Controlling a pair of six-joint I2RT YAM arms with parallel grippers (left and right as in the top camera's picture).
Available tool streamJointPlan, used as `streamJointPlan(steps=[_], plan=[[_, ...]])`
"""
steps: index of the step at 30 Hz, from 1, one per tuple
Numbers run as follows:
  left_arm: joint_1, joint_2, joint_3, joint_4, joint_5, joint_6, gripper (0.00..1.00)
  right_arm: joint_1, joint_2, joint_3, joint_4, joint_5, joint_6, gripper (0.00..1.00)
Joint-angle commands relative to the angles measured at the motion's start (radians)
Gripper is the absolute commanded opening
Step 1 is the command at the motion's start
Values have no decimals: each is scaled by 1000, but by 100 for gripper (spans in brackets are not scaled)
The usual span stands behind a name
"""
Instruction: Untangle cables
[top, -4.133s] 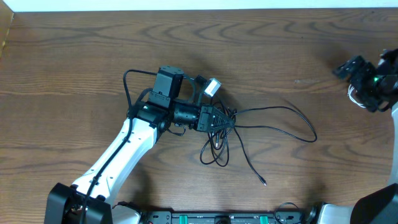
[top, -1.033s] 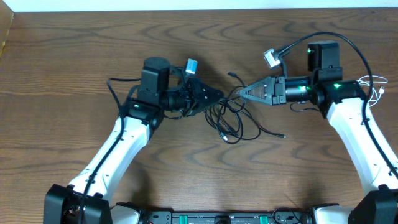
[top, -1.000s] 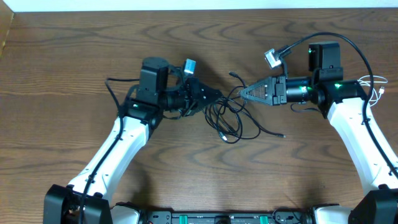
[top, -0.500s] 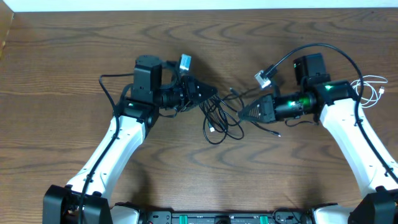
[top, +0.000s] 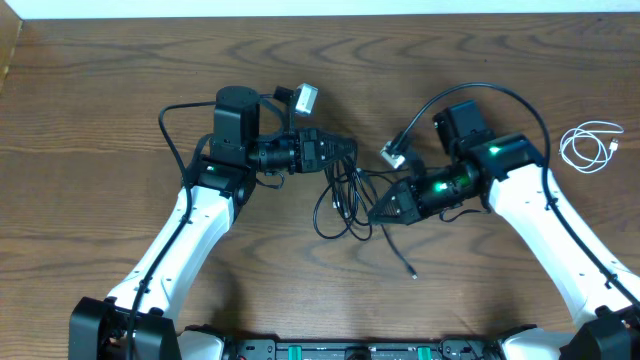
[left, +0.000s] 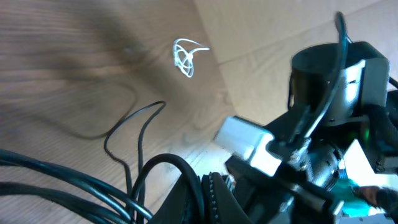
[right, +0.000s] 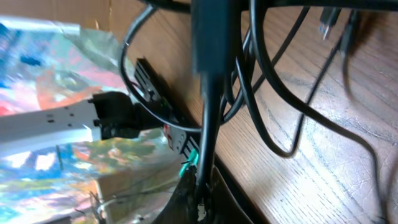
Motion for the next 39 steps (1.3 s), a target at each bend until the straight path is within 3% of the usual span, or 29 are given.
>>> streamJointPlan(steps=[1, 3, 6, 11, 15, 22, 28, 39], plan=[[8, -5, 6, 76, 176, -11, 8, 48, -24, 4, -6, 40, -31, 7], [8, -5, 6, 146, 246, -76, 8, 62, -24, 4, 3, 40, -31, 13], [8, -5, 6, 256, 304, -188, 7, 68, -24, 4, 24, 59, -31, 36], [8, -5, 6, 298, 376, -214, 8, 45, -24, 4, 68, 153, -29, 48], [8, -5, 6, 298, 461, -208, 8, -5, -24, 4, 84, 159, -30, 50], [5, -5, 6, 298, 465, -206, 8, -98, -24, 4, 163, 159, 24, 53], [-19, -5, 6, 293, 465, -214, 8, -69, -24, 4, 242, 158, 73, 54], [-26, -5, 6, 294, 452, -367, 8, 23, -24, 4, 414, 247, 122, 50]])
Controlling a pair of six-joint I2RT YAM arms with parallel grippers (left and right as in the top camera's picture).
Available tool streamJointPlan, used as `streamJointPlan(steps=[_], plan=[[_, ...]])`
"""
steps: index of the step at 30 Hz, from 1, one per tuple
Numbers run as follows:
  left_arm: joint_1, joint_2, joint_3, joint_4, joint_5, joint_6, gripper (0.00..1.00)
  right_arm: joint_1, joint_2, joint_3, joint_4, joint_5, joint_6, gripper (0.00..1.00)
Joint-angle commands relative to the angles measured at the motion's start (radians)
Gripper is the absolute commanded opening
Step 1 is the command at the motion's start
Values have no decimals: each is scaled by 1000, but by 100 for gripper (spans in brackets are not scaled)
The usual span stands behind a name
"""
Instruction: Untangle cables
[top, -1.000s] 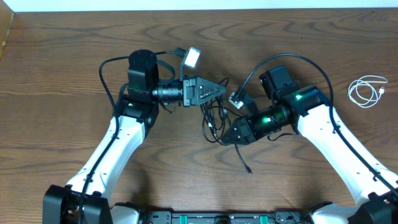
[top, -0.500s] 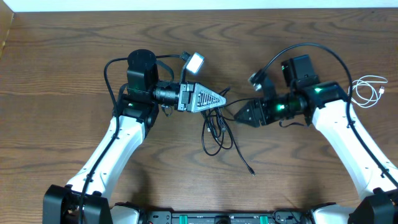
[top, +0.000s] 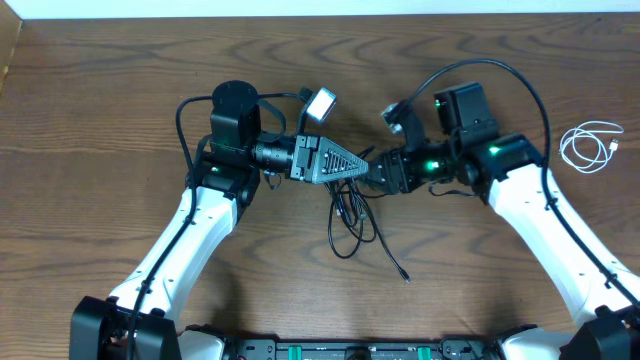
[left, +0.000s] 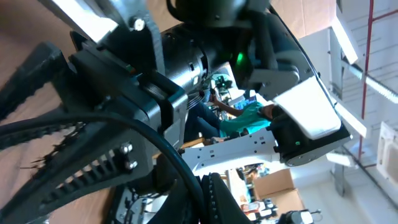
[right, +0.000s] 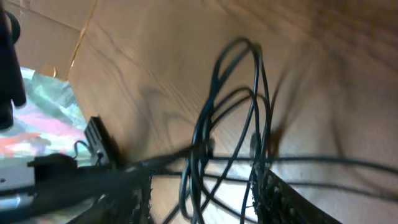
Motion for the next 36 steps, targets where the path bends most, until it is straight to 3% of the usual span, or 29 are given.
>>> streamJointPlan(steps=[1, 10, 17, 25, 28, 32, 36], plan=[[-1, -6, 9, 5, 16, -70, 8, 25, -24, 4, 40, 108, 64, 50], [-1, -10, 9, 5, 16, -124, 7, 68, 3, 2, 162, 225, 152, 45], [-1, -11, 9, 5, 18, -130, 7, 84, 55, 2, 190, 486, 228, 37], [-1, -11, 9, 5, 20, -130, 7, 74, 96, 2, 321, 543, 232, 43], [-1, -11, 9, 5, 19, -130, 8, 76, 97, 2, 267, 509, 231, 47], [-1, -11, 9, 5, 16, -130, 8, 74, 97, 2, 118, 509, 230, 40], [-1, -11, 9, 5, 0, -130, 7, 74, 97, 2, 67, 436, 179, 41]])
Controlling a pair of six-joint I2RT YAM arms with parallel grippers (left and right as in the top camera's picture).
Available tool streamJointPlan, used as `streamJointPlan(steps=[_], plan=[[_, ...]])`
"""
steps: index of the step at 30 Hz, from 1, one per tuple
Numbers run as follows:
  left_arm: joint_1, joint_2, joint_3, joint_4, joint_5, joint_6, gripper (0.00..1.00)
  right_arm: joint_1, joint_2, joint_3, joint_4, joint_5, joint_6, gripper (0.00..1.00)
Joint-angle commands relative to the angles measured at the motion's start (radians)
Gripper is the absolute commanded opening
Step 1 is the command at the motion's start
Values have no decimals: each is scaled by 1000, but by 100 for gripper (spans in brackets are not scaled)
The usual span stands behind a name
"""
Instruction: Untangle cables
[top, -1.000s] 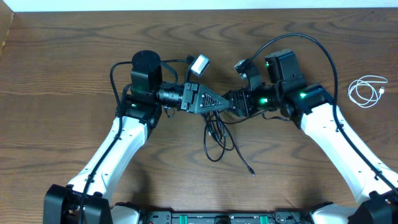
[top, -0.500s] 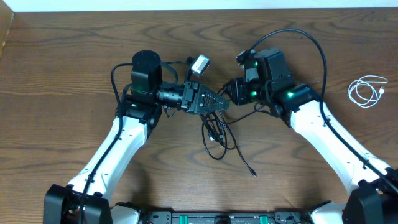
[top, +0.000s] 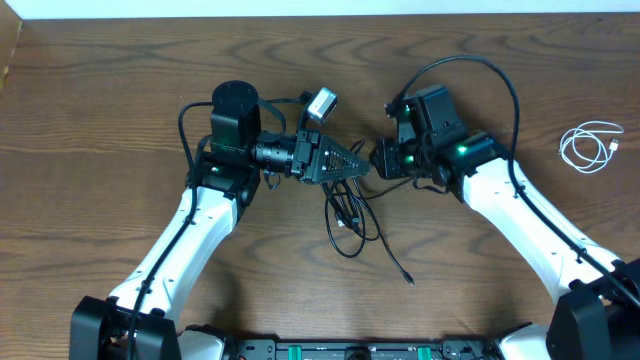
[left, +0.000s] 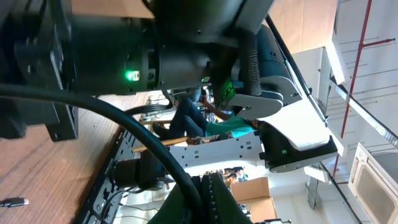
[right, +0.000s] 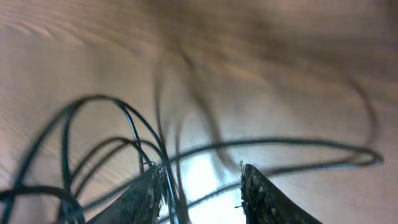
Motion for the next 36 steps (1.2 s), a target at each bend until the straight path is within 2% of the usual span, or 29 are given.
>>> streamJointPlan(steps=[1, 4, 9, 18, 20, 27, 30, 32, 36], plan=[[-1, -11, 9, 5, -7, 1, 7, -4, 5, 3, 0, -127, -87, 41], [-1, -11, 9, 5, -22, -32, 7, -5, 5, 3, 22, -281, -169, 43], [-1, -11, 9, 5, -36, -134, 8, -8, 5, 3, 26, -401, -238, 42], [-1, -11, 9, 5, -74, -141, 8, -63, 5, 1, 55, -533, -282, 43], [-1, -11, 9, 5, -74, -146, 8, -69, 5, -11, 116, -575, -269, 43], [-1, -11, 9, 5, -93, -197, 7, -58, 5, -187, 540, -594, -47, 47], [-1, -11, 9, 5, -96, -212, 7, -58, 5, -280, 752, -544, 52, 48], [-1, -11, 9, 5, -96, -212, 7, -58, 5, -333, 872, -496, 101, 52], [-1, -11, 9, 5, -96, -212, 7, -35, 6, -377, 968, -405, 117, 54]])
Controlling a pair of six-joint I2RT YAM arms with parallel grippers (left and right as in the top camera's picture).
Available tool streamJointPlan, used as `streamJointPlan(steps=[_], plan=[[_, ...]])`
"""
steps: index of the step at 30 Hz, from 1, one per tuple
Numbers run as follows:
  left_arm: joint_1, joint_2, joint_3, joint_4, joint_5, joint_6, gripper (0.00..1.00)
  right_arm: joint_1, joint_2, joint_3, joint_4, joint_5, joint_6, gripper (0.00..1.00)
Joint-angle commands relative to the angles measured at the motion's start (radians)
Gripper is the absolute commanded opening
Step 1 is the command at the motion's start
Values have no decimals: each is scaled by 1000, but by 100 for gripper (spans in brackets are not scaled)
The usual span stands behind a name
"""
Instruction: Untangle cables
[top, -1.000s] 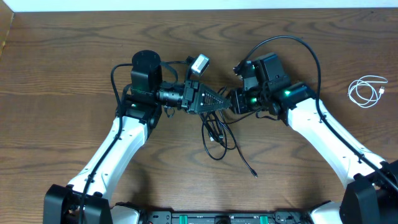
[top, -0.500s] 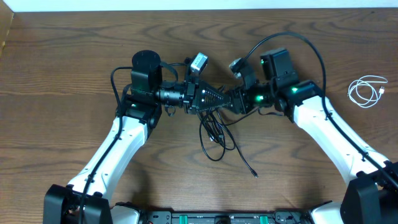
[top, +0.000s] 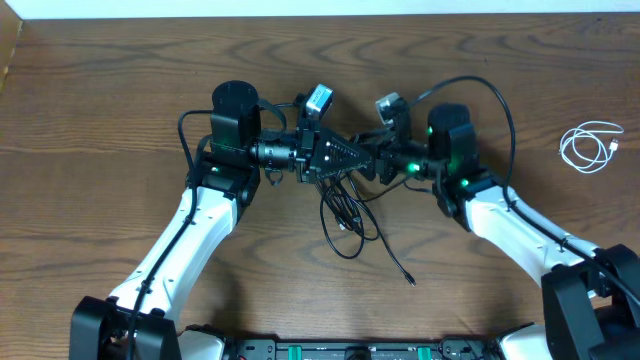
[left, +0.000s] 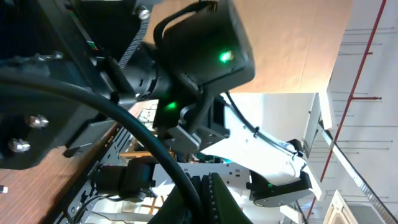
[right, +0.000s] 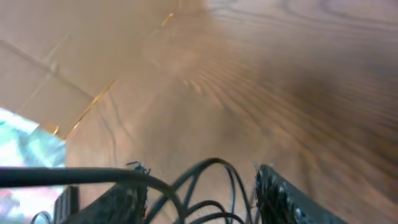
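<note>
A tangle of black cable (top: 345, 215) lies on the wooden table (top: 100, 90) between the two arms, one end trailing toward the front (top: 405, 272). My left gripper (top: 352, 155) points right and is shut on a strand of that black cable (left: 124, 127), which runs down into the closed fingers (left: 214, 196). My right gripper (top: 373, 165) points left, tip to tip with the left one. It stands open, with cable loops (right: 211, 171) showing between its fingers (right: 273, 193).
A coiled white cable (top: 590, 145) lies apart at the far right of the table. The arms' own black leads arch over each wrist. The wall (top: 300, 8) runs along the table's far edge.
My right wrist has turned so that its open fingers now point straight at the left gripper's tips, closer than before. The left gripper still holds its strand in the same place.
At first both grippers were down at the tangle, the right one low by its right side. Then the left gripper held a strand raised at the centre with the right gripper open beside it. The right wrist drew back a little, and now faces the left tips again.
</note>
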Motion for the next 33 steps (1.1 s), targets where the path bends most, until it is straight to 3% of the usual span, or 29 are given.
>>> streamJointPlan(steps=[1, 12, 20, 23, 28, 33], plan=[[-1, -11, 9, 5, 5, -8, 8, 29, 5, -23, 26, 119, 71, 54], [-1, -11, 9, 5, 5, -7, 7, 157, 7, -23, 80, 399, 76, 49], [-2, -11, 9, 5, 9, -7, 8, 175, 18, -23, 73, 707, 75, 18], [-2, -11, 8, 5, 13, -5, 7, 163, 23, -23, 68, 874, 75, 1], [-1, -11, 7, 5, 13, 28, 7, 114, 22, -23, 89, 999, 63, 1], [-1, -11, 6, -7, 13, 90, 7, 67, -28, -23, 121, 997, -126, 1]])
